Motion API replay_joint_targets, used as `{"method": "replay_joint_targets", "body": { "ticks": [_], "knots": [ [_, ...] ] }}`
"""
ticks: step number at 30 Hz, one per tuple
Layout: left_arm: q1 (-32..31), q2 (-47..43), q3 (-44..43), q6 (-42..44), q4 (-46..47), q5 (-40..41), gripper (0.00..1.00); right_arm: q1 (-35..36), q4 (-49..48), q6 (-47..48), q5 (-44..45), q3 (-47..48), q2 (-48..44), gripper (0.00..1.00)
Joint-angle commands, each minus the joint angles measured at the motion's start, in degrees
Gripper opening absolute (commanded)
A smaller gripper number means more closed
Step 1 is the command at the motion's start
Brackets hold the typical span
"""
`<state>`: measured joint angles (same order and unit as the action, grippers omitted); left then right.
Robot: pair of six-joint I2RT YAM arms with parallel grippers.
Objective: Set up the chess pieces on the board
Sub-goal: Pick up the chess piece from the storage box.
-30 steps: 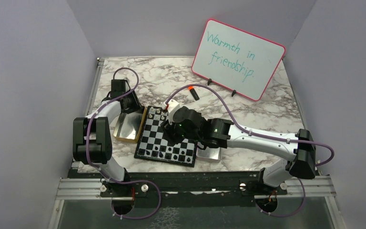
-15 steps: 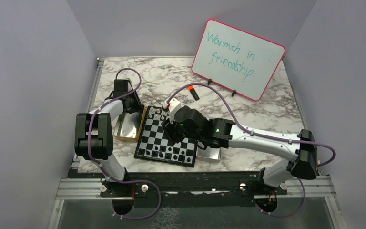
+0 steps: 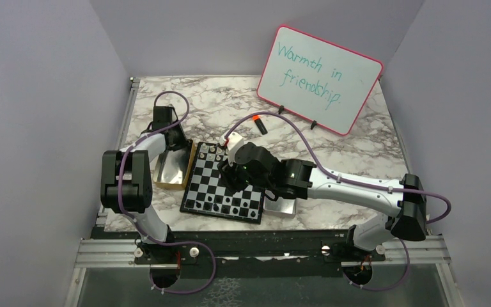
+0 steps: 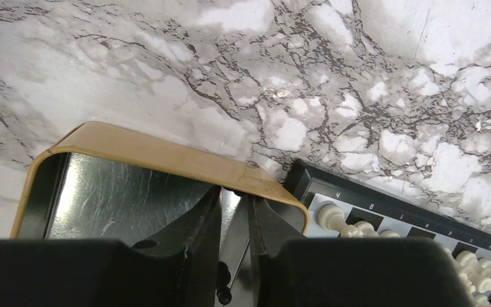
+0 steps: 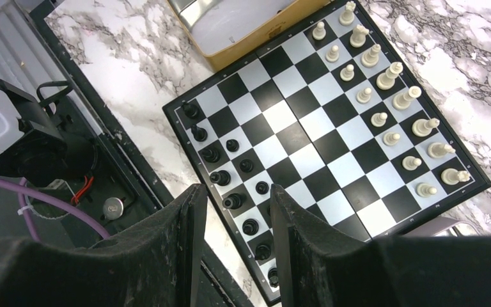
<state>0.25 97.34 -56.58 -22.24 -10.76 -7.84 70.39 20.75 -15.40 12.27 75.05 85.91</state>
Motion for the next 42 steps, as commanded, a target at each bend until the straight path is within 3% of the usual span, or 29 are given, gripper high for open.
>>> {"method": "replay_joint_targets", "body": {
  "ticks": [1,16,25,36,42],
  "knots": [
    [-0.16,0.47,-1.21,0.09,1.27,3.49,0.2,0.01,-1.78,0.37,1.03,-0.93,-1.99,0.46],
    [-2.14,-0.13,-1.49,0.61,1.47,6.24,0.21,0.01,-2.25,-0.24,0.34,-2.16,-2.86,0.46],
    [-2.18,-0.6,-2.52,1.4,-1.05,7.27,0.07,0.01,-2.72,-0.32,-0.25,-2.71,-3.12,0.46],
    [-2.18,-7.87,-3.4,2.0,-10.49,8.53,0.05,0.01,-3.01,-0.42,-0.81,-3.5,-4.06,0.46],
    [-2.31,-13.32,-3.3,1.81,-17.27,3.12,0.05,0.01,-3.32,-0.55,-0.3,-4.45,-5.48,0.46]
  ]
}}
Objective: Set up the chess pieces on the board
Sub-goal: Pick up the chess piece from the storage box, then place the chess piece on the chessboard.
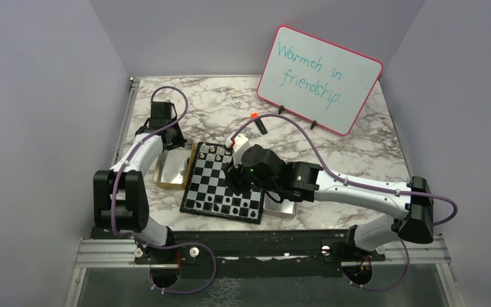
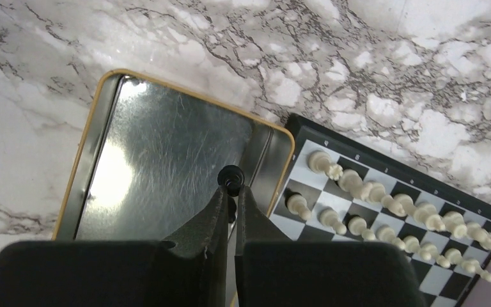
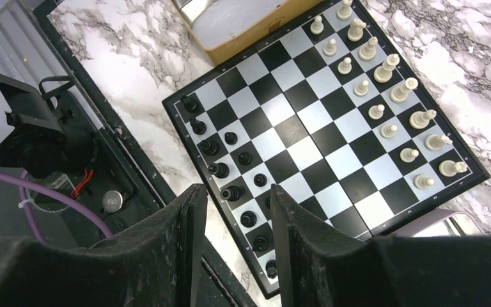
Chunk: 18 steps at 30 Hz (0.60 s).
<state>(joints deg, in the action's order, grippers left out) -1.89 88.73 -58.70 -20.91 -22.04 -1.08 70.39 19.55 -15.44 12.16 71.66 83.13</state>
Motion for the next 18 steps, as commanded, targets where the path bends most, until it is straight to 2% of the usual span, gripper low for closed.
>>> {"method": "replay_joint_targets", "body": {
  "ticks": [1,8,18],
  "knots": [
    [-0.28,-5.76,-0.83,0.29,-7.0,-4.35,0.05,0.01,-2.21,-0.55,-0.13,-1.34,-2.95,0.46],
    [-2.68,-14.33,2.18,-1.17,-13.97,-8.3,0.05,0.01,-2.62,-1.23,0.04,-3.89,-5.29,0.46],
    [-8.83,-24.06,9.15,-8.69,-19.88,-9.15,0.05,0.01,-4.03,-1.17,1.07,-9.12,-10.23,0.46]
  ]
}}
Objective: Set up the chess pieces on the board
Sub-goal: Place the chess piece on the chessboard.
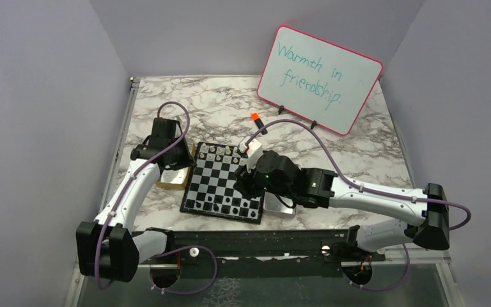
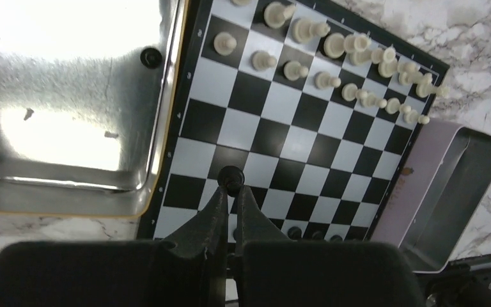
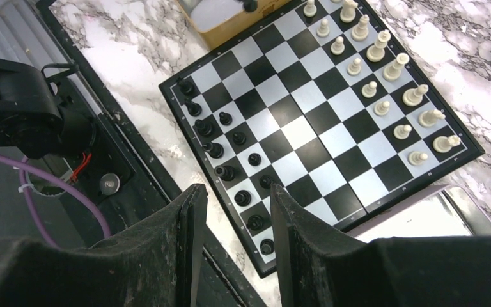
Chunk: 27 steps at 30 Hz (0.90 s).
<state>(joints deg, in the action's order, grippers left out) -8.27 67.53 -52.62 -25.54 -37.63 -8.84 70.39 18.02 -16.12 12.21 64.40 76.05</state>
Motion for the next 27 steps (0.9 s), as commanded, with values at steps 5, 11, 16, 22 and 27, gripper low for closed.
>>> {"method": "replay_joint_targets", "body": {
  "ticks": [5,11,16,22,27],
  "knots": [
    [-6.59,-3.54,5.19,-6.92,-7.18,2.45,0.05,0.01,-3.84,0.05,1.69,-5.49,-6.63,0.46],
    [-9.21,-3.39,7.21,-10.52,-7.52,4.12,0.05,0.01,-4.17,1.1,3.58,-7.93,-10.82,0.46],
    [-10.39,-2.62,8.42,-11.03,-8.19,6.41,0.05,0.01,-4.57,1.44,4.06,-9.46,-13.28,0.46],
    [-12.28,-1.68,9.81,-12.11,-7.94,7.92,0.05,0.01,-4.43,1.35,4.09,-10.37,-14.42,0.46],
    [-14.28,-1.54,11.38,-14.02,-7.74,7.52,0.05,0.01,-4.78,1.59,4.35,-10.83,-14.81,0.47]
  ]
}}
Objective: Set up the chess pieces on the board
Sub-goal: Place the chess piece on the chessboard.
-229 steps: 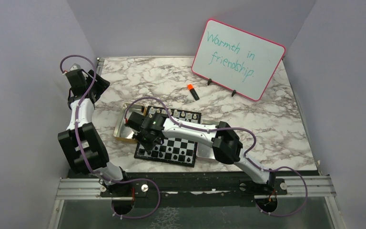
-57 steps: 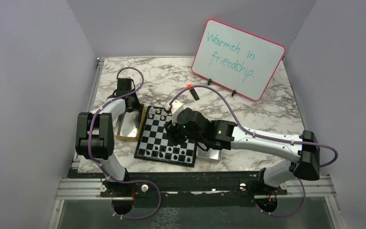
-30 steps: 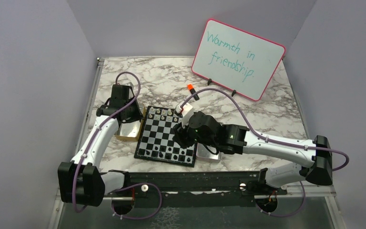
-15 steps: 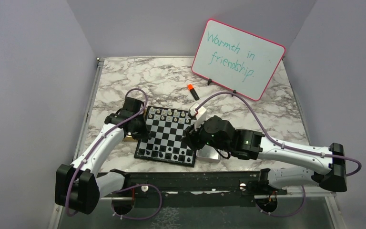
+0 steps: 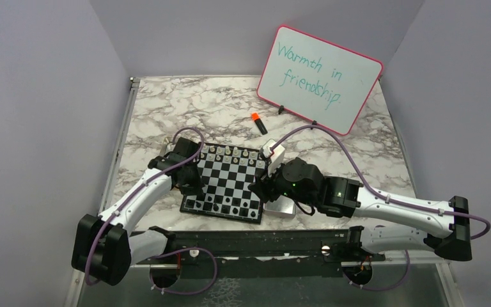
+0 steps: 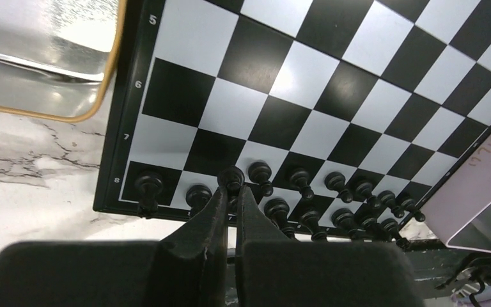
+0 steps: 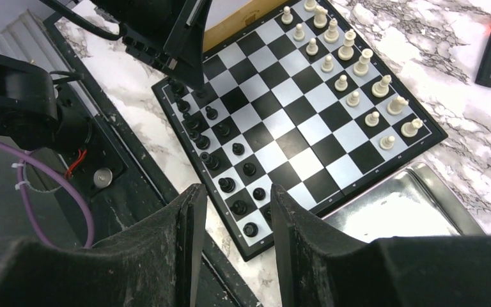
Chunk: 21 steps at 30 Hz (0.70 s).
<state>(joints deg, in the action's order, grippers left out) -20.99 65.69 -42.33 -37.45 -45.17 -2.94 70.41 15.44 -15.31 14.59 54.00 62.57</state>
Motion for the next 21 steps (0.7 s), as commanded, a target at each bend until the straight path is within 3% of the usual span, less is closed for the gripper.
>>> {"method": "replay_joint_targets", "body": {
  "ticks": [1,21],
  "knots": [
    [-1.92,0.71,1.1,-2.1,-0.14,1.85,0.05,-0.01,-2.23,0.85,1.94,-0.32,-1.26,0.47],
    [-2.65,4.79,-0.72,-0.43,0.37,6.68,0.07,-0.01,-1.75,1.3,2.46,-0.65,-2.62,0.47]
  ]
}}
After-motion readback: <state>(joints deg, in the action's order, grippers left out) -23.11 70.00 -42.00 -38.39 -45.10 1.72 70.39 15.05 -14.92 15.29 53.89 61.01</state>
